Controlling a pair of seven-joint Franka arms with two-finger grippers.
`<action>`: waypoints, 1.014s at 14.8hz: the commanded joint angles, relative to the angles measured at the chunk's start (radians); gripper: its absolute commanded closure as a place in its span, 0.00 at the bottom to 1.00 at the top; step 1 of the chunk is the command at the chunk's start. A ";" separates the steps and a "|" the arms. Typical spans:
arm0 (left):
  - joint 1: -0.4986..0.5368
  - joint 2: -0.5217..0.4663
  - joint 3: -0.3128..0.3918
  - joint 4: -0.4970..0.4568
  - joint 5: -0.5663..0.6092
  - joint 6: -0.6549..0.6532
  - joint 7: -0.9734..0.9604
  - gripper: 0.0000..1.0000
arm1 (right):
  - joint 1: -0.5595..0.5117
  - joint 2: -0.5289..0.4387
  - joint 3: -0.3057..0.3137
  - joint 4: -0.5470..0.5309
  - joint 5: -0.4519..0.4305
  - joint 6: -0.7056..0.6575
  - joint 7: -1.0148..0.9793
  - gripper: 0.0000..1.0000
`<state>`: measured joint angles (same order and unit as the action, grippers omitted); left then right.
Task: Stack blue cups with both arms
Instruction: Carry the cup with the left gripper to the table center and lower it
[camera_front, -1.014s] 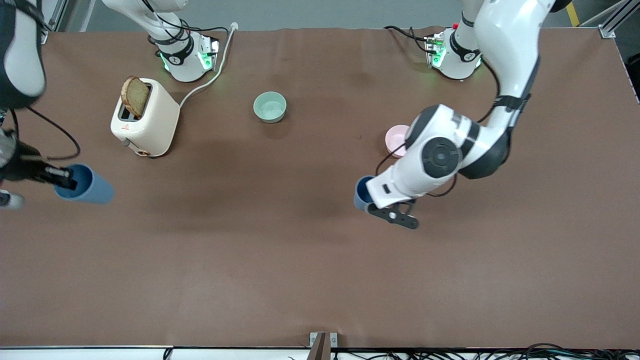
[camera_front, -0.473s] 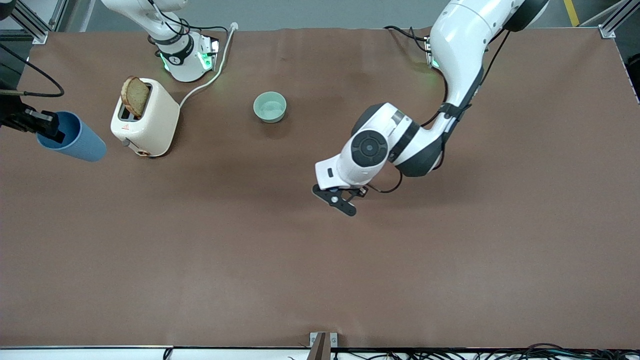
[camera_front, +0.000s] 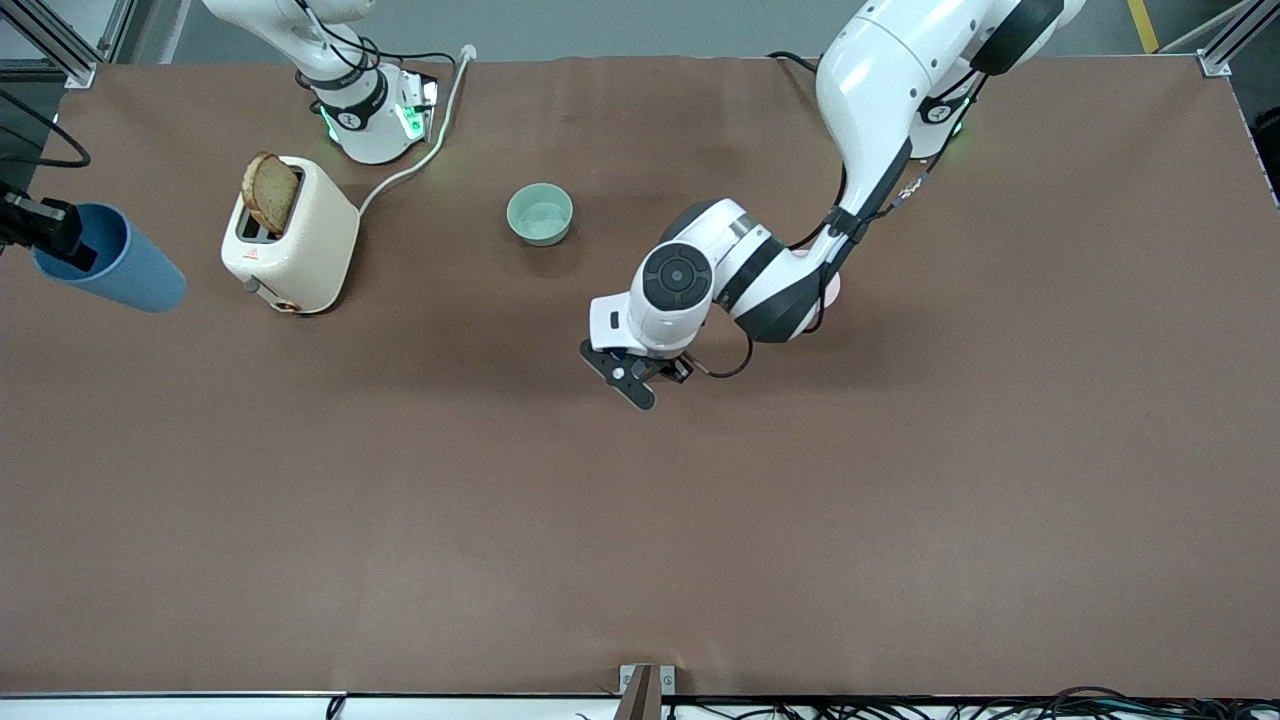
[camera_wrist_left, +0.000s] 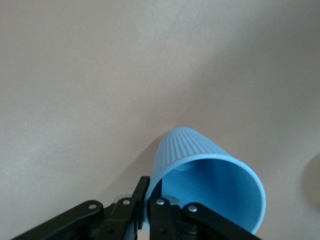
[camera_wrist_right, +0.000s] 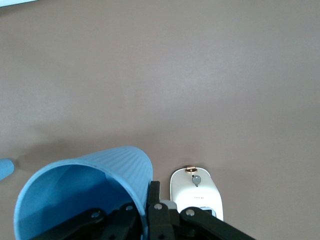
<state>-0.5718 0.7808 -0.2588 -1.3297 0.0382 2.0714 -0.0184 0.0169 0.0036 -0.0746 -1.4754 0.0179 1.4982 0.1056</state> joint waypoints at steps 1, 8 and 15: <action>-0.007 0.047 0.006 0.029 0.022 0.039 0.020 0.99 | -0.015 0.036 0.007 0.009 -0.003 -0.006 -0.023 1.00; -0.005 0.006 0.003 0.029 0.032 0.056 0.009 0.00 | -0.020 0.035 0.007 -0.005 -0.003 0.027 -0.029 1.00; 0.068 -0.211 0.012 0.032 0.029 -0.195 0.009 0.00 | -0.017 0.022 0.007 -0.016 0.005 0.040 -0.081 1.00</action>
<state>-0.5588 0.6454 -0.2527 -1.2745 0.0506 1.9340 -0.0123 0.0108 0.0479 -0.0757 -1.4759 0.0185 1.5328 0.0504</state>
